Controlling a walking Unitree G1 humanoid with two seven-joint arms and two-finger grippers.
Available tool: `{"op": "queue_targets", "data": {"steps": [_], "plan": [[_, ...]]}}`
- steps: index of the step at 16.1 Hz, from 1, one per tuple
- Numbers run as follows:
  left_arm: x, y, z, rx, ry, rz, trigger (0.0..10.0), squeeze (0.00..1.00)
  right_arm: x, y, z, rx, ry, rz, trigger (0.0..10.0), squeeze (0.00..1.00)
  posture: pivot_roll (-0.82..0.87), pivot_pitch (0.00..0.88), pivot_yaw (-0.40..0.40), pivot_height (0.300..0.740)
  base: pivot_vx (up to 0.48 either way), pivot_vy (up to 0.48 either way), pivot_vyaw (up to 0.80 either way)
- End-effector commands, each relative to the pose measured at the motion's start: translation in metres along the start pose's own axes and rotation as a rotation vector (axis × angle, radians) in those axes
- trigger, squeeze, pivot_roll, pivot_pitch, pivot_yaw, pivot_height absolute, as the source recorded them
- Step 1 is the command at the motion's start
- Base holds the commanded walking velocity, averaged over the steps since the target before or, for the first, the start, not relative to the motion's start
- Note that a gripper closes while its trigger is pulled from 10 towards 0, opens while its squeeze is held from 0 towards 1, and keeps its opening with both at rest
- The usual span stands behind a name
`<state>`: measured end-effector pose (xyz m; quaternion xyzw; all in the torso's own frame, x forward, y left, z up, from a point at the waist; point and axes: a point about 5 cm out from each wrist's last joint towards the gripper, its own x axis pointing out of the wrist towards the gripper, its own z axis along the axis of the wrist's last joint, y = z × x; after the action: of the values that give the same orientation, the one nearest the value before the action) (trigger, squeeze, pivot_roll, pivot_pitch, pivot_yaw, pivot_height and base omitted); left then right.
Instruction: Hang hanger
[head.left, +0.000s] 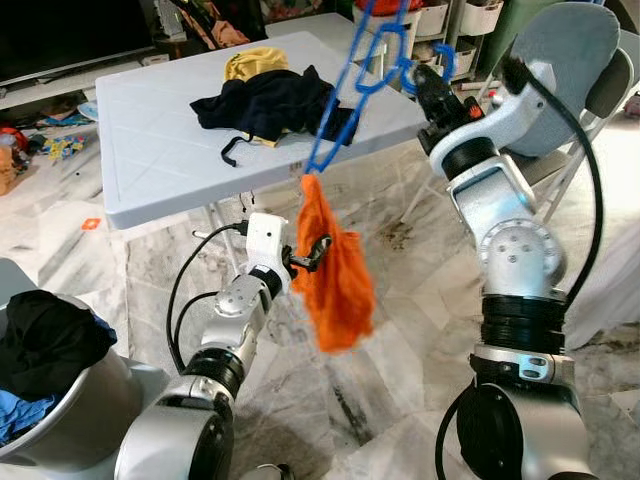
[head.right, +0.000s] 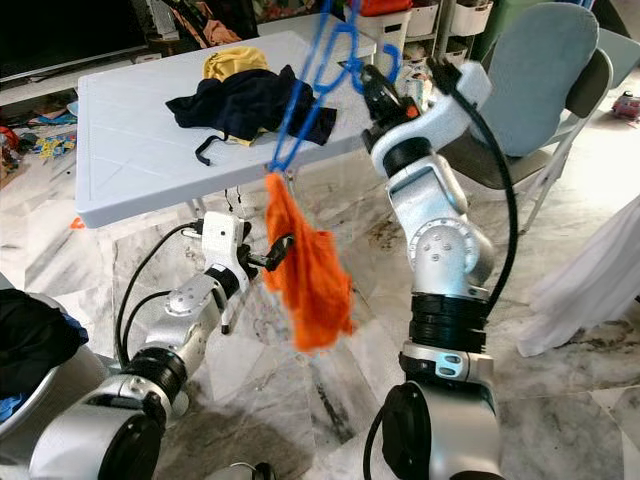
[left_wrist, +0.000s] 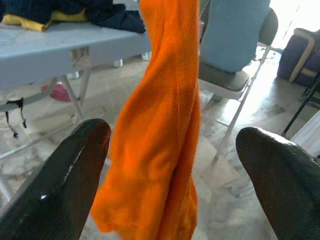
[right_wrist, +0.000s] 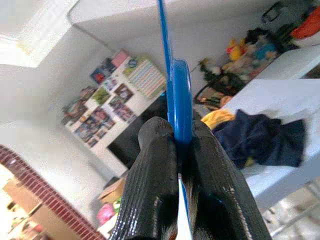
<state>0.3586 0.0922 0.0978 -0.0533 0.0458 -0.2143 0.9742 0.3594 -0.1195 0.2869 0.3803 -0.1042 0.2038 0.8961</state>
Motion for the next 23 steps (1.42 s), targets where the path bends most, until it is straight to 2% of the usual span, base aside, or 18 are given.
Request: {"op": "queue_targets", "data": {"steps": [1,3,5,6,7,10,13,15,16,18,23], "plan": [[0.000,0.005,0.002,0.009,0.004,0.023,10.0,0.00,0.003,0.025,0.012,0.006,-0.020,0.097,0.0,0.00,-0.15,0.000,0.065,0.740,0.000,0.000,0.00],[0.001,0.007,0.003,0.024,0.008,0.037,10.0,0.00,0.001,0.035,0.018,0.027,0.001,0.136,0.0,0.00,-0.16,0.000,0.067,0.740,0.000,0.000,0.00],[0.004,0.008,0.007,0.036,0.010,0.056,10.0,0.00,-0.003,0.054,0.025,0.085,0.048,0.202,0.0,0.00,-0.17,0.000,0.071,0.740,0.000,0.000,0.00],[0.006,0.009,0.009,0.032,0.005,0.059,8.9,0.00,-0.004,0.059,0.026,0.099,0.070,0.226,0.0,0.00,-0.17,0.000,0.074,0.740,0.000,0.000,0.00],[0.006,0.009,0.012,0.034,-0.013,0.059,0.0,0.00,-0.006,0.063,0.027,0.102,0.103,0.259,0.0,0.00,-0.18,0.000,0.077,0.740,0.000,0.000,0.00],[0.007,0.011,0.014,0.037,-0.020,0.075,0.0,0.00,-0.010,0.067,0.031,0.068,0.140,0.291,0.0,0.00,-0.18,0.000,0.083,0.740,0.000,0.000,0.00],[0.005,0.012,0.014,0.041,-0.042,0.075,0.0,0.00,-0.014,0.064,0.035,0.030,0.164,0.277,0.0,0.00,-0.18,0.000,0.086,0.740,0.000,0.000,0.00],[0.006,0.011,0.017,0.043,-0.059,0.061,0.0,0.00,-0.016,0.056,0.035,-0.007,0.172,0.252,0.0,0.00,-0.18,0.000,0.086,0.740,0.000,0.000,0.00],[0.008,0.007,0.021,0.012,-0.083,0.020,0.0,0.00,-0.015,0.043,0.032,-0.044,0.162,0.185,0.0,0.00,-0.17,0.000,0.081,0.740,0.000,0.000,0.00],[0.009,0.003,0.021,-0.031,-0.083,-0.018,0.0,0.00,-0.014,0.032,0.029,-0.058,0.153,0.123,0.0,0.00,-0.16,0.000,0.078,0.740,0.000,0.000,0.00],[0.010,-0.001,0.022,-0.105,-0.089,-0.067,0.0,0.00,-0.012,0.023,0.026,-0.132,0.153,0.083,0.0,0.00,-0.16,0.000,0.072,0.740,0.000,0.000,0.00]]}}
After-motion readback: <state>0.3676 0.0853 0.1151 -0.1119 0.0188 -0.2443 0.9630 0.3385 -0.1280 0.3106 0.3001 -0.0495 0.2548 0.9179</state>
